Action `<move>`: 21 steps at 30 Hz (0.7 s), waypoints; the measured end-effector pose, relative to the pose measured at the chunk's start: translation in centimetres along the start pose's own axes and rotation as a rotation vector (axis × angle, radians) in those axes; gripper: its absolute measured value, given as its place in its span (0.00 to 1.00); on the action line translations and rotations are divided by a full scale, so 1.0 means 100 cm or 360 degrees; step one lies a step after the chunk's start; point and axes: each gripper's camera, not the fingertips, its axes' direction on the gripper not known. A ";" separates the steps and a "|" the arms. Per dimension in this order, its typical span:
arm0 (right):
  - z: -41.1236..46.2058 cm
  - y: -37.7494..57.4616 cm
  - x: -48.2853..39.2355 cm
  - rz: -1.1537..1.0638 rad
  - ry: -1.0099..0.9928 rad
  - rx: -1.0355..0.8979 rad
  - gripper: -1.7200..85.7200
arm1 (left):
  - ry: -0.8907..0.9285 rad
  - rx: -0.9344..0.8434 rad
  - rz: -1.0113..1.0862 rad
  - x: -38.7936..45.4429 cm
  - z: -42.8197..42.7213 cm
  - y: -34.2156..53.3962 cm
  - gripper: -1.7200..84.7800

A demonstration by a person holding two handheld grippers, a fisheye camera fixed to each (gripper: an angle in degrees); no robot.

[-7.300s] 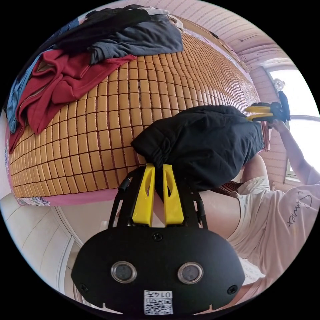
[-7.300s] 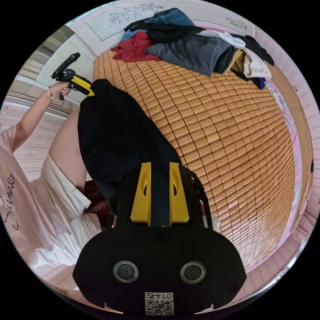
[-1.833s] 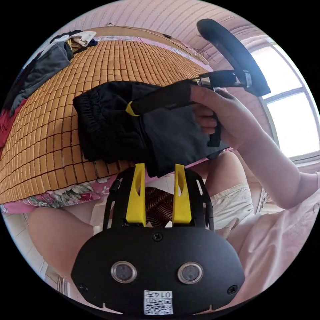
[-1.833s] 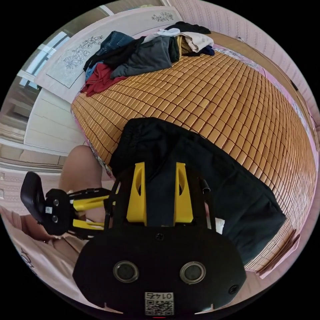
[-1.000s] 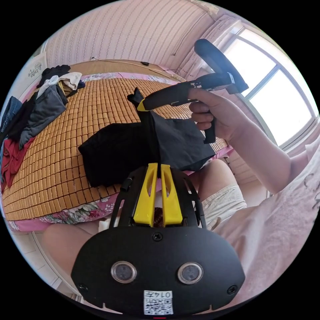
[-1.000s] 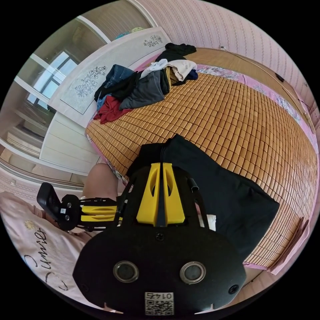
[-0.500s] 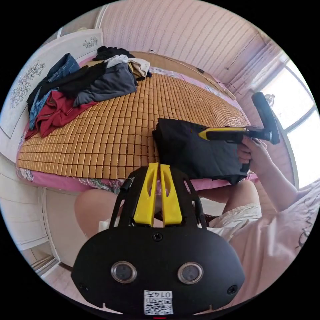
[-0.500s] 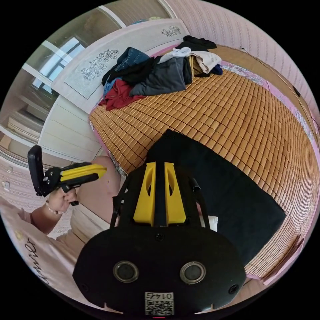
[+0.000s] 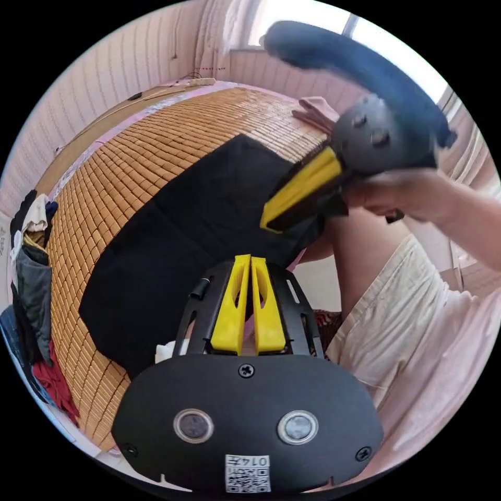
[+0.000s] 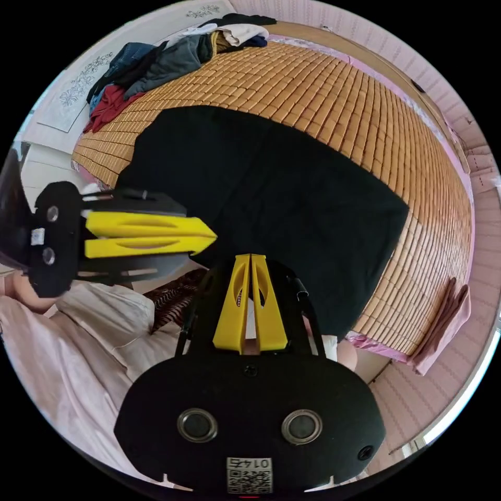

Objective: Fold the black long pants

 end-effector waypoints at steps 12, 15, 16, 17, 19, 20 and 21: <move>0.037 -0.132 0.008 -0.0349 0.0104 -0.0229 0.01 | 0.0016 -0.0044 0.0084 0.029 0.016 -0.033 0.01; 0.042 -0.152 0.018 -0.0320 0.0121 -0.0232 0.01 | -0.0007 -0.0098 0.0093 0.031 0.034 -0.043 0.01; 0.056 -0.157 0.023 -0.0320 0.0105 -0.0314 0.01 | -0.0005 -0.0094 0.0098 0.031 0.036 -0.047 0.01; 0.054 -0.160 0.028 -0.0318 0.0074 -0.0324 0.01 | 0.0002 -0.0101 0.0108 0.031 0.036 -0.051 0.01; 0.049 -0.163 0.031 -0.0404 0.0097 -0.0441 0.01 | 0.0004 -0.0106 0.0125 0.032 0.036 -0.058 0.01; 0.039 -0.161 0.032 -0.0446 0.0167 -0.0378 0.01 | -0.0008 -0.0095 0.0142 0.034 0.035 -0.062 0.01; 0.036 -0.161 0.034 -0.0447 0.0187 -0.0351 0.01 | -0.0011 -0.0095 0.0146 0.034 0.035 -0.064 0.01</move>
